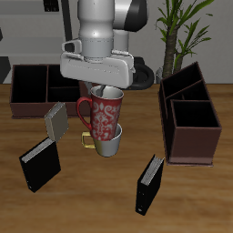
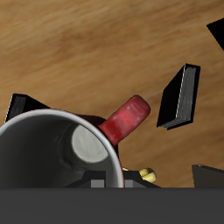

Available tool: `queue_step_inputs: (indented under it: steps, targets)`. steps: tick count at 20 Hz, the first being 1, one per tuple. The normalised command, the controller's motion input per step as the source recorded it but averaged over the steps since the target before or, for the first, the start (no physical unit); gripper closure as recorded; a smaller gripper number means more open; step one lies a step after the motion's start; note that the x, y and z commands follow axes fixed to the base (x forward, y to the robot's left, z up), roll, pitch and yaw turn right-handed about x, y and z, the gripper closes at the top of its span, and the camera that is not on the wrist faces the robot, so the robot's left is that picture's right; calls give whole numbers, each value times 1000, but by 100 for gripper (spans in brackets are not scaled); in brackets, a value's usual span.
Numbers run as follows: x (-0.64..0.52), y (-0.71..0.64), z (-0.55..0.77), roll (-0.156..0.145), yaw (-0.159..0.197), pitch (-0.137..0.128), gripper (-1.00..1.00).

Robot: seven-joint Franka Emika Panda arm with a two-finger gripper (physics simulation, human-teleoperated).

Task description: Place the red mug into the left desk caddy's right compartment and place the right black book into the back desk caddy's left compartment

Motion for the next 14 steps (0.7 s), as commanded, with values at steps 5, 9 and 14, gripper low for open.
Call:
queue_step_inputs:
  steps: [5, 9, 14]
  targets:
    - [-521, 457, 411, 52, 57, -90, 100]
    - [-274, 543, 315, 65, 109, -97, 100]
    - [157, 284, 89, -10, 17, -27, 100]
